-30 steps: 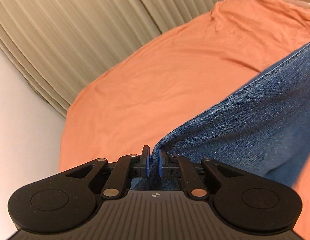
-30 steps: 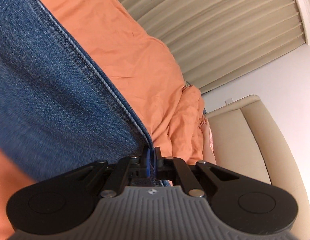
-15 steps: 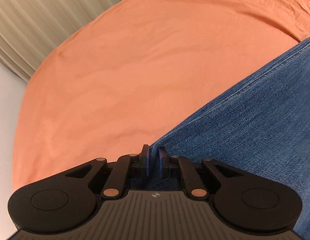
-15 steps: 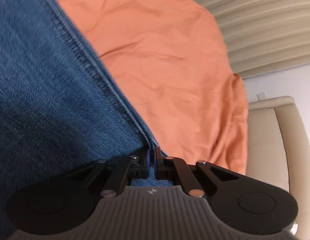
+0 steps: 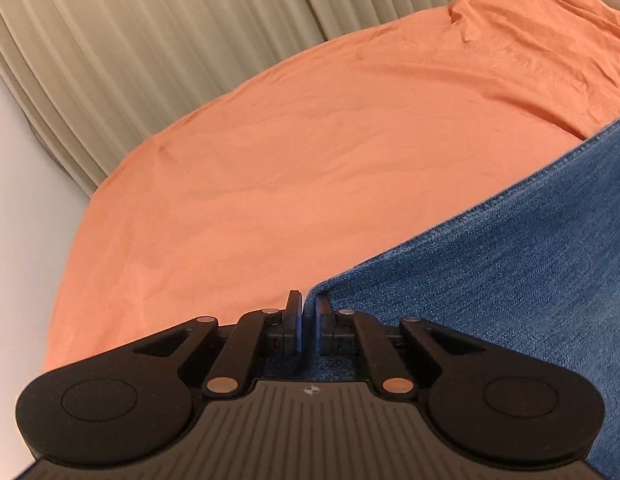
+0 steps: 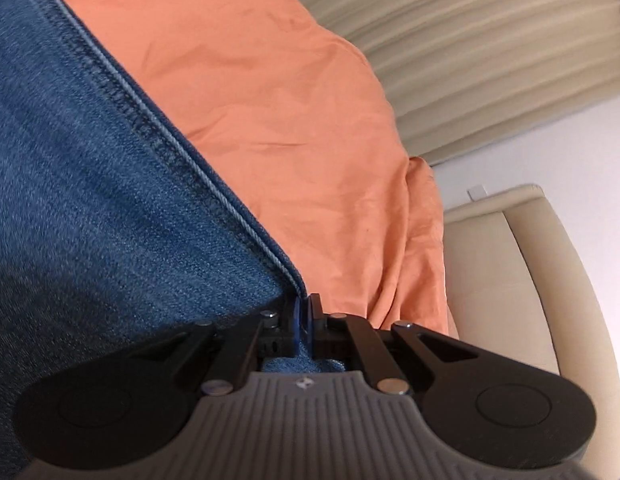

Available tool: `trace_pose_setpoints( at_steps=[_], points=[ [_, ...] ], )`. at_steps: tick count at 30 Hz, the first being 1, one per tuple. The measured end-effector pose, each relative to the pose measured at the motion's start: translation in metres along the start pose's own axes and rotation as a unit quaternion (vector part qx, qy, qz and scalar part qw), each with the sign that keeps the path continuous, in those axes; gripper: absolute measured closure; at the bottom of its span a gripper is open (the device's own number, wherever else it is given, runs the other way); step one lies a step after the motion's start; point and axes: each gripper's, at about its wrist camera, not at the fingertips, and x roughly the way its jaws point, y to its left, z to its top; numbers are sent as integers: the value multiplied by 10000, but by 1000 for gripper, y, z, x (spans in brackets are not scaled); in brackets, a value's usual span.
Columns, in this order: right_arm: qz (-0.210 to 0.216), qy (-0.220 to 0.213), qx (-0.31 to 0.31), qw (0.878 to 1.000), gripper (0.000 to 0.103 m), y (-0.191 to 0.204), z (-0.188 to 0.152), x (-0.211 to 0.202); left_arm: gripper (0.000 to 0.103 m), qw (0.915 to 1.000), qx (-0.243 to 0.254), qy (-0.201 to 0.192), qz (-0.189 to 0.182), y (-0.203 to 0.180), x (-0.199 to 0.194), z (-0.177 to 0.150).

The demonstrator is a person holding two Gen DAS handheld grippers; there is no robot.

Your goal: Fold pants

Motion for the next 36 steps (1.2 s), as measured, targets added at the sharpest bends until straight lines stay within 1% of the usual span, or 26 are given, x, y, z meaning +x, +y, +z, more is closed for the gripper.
trace_pose_setpoints(
  at_steps=[2,4,6,7,8,10,11,12,13,14,15,17,20,22,23,24,26,28,33,34,35,36],
  points=[
    [-33,21,-7,10000,103,2,3,2,97,10000,-8,43,57,-3,5,3],
    [-60,108,-74,9999,103,7,8,7,96,9998,93,96,123,-9,13,2],
    [-75,178,-178,9997,103,13,12,13,96,9996,109,250,113,-12,25,2],
    [14,313,-276,9991,103,19,13,20,95,9994,168,285,115,-11,30,0],
    [38,358,-360,9987,103,22,14,23,93,9993,213,288,135,-14,33,-1],
    [48,389,-391,9985,103,25,13,25,77,9991,208,352,136,-14,39,-1],
    [50,406,-379,9984,103,28,13,26,72,9991,123,376,163,-10,41,-1],
    [87,455,-285,9985,101,29,13,27,55,9988,14,427,221,-5,39,-4],
    [87,455,-285,9985,97,29,13,27,47,9988,-38,414,265,-1,37,-5],
    [91,484,-260,9984,88,29,12,27,45,9990,-63,364,261,5,36,-4],
    [-3,486,-200,9986,76,25,13,24,41,9990,-110,356,257,9,32,-5],
    [115,432,53,9990,66,16,15,14,40,9988,-221,391,183,18,22,-5],
    [413,420,539,9968,65,3,20,-10,40,9983,-358,446,79,31,-2,-9],
    [682,401,823,9935,65,-2,23,-29,40,9978,-459,478,-25,43,-23,-15],
    [682,401,823,9935,65,-2,23,-29,40,9973,-527,511,-30,46,-34,-19],
    [1083,447,1138,9866,65,-2,26,-51,40,9965,-600,572,-43,53,-44,-22],
    [1575,539,1502,9745,64,0,28,-76,40,9953,-689,679,-32,67,-59,-29],
    [2035,577,1725,9620,64,4,31,-101,39,9938,-774,793,34,79,-76,-38],
    [2951,410,1842,9366,64,39,36,-180,36,9847,-1314,1117,-238,114,-110,-71],
    [2951,410,1842,9366,64,39,36,-180,35,9829,-1415,1145,-272,119,-116,-78],
    [3358,415,1874,9222,65,52,39,-205,35,9809,-1498,1195,-320,124,-121,-84],
    [3546,434,1890,9147,65,58,40,-215,35,9789,-1587,1233,-379,131,-127,-91]
  ],
)
